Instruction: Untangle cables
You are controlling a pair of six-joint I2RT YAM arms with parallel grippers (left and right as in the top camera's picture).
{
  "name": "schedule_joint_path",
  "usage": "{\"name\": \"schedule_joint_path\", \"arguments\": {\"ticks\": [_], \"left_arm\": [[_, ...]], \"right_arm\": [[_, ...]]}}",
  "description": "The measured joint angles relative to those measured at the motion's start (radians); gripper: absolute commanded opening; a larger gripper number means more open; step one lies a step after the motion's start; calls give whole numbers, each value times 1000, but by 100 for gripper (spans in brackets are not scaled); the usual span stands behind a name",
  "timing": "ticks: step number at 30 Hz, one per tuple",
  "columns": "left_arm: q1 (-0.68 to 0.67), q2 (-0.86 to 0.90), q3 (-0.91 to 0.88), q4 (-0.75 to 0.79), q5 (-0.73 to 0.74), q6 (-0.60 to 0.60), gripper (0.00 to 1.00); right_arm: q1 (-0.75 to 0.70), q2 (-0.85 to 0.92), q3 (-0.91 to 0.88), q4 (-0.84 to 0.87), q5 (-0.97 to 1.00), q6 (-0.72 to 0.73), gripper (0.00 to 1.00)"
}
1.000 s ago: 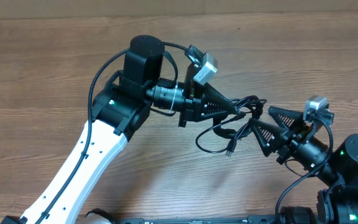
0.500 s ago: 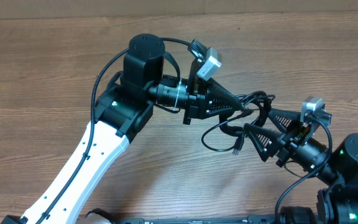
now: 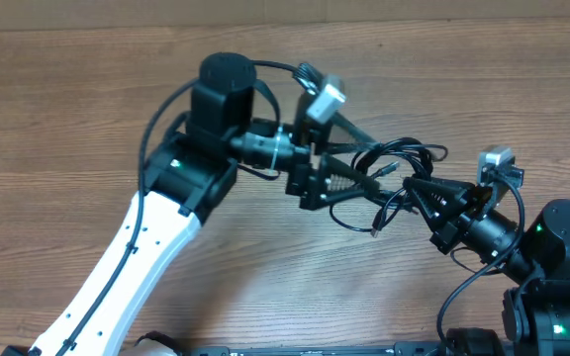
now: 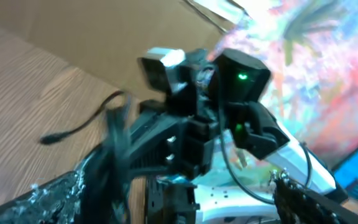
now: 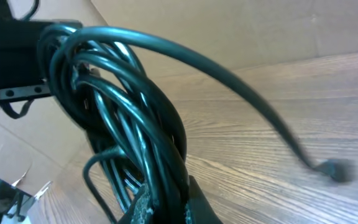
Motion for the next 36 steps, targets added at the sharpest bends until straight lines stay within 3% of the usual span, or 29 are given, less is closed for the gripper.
{"name": "schedule_joint_path", "arguments": {"ticks": [8, 16, 19, 20, 21, 22, 30, 36], "left_arm": [[67, -1, 9, -375, -65, 142, 100], [6, -1, 9, -372, -138, 256, 99], [-33, -1, 9, -352, -186, 271, 74], [-39, -1, 9, -339, -192, 270, 55], [-39, -1, 9, -322, -199, 275, 48], [-39, -1, 9, -296, -206, 265, 47], [-41, -1, 9, -191, -171, 201, 6], [-41, -1, 9, -183, -154, 201, 4]], "right_arm": [[0, 0, 0, 75, 2, 8, 4], [0, 0, 0, 99, -49, 49, 4], [0, 0, 0, 100, -94, 51, 4], [0, 0, 0, 101, -102, 52, 4], [0, 0, 0, 100, -108, 52, 4], [0, 0, 0, 100, -114, 53, 5], [0, 0, 0, 77, -97, 60, 5], [0, -2, 0, 75, -91, 67, 5]]}}
